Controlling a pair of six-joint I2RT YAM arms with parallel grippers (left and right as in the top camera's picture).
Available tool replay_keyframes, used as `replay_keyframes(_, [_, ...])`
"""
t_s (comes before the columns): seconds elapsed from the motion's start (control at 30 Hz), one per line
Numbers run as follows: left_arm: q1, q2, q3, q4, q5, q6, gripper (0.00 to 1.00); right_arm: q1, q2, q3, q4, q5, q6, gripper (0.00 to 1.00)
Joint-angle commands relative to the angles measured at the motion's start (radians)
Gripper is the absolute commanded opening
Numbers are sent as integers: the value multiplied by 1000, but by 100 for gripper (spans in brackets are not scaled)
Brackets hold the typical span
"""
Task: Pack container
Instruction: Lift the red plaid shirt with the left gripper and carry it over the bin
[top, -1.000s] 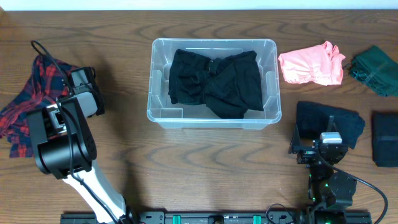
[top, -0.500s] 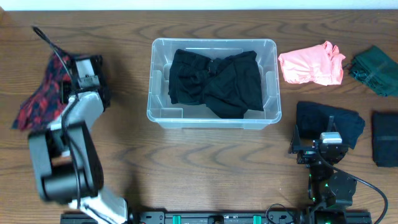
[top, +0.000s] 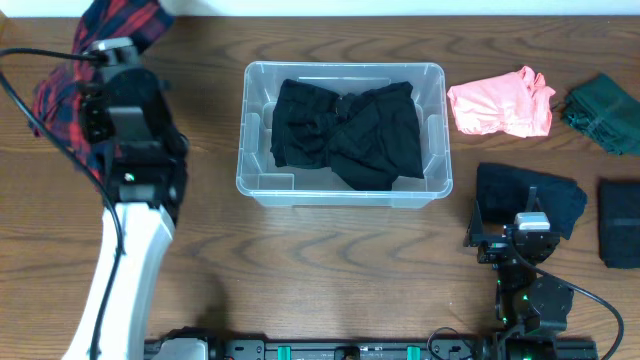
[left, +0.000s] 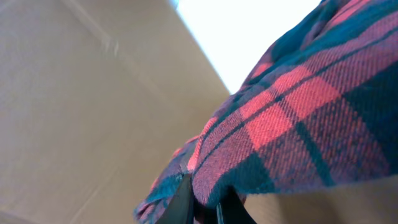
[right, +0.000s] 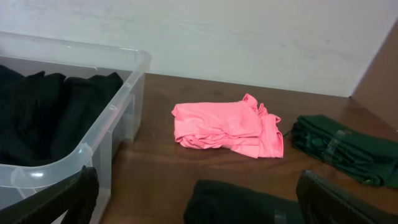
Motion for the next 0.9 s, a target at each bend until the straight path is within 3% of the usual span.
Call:
replay_keyframes(0.0, [-156,-68,5,39,55,120,6,-6,-5,-3,-2,10,-10,99])
replay_keyframes(0.2, [-450,-66,5,100,61,288,6,-6,-5,-3,-2,10,-10,99])
replay_keyframes(0.4, [-638,-6,5,102,107,305,6,-6,-5,-3,-2,10,-10,99])
replay_keyframes(0.57, [-686,93,5,121,140,324,6,-6,-5,-3,-2,10,-10,99])
replay_keyframes(0.87, [-688,274,5,320,140,422,6,-6,-5,-3,-2,10,-10,99])
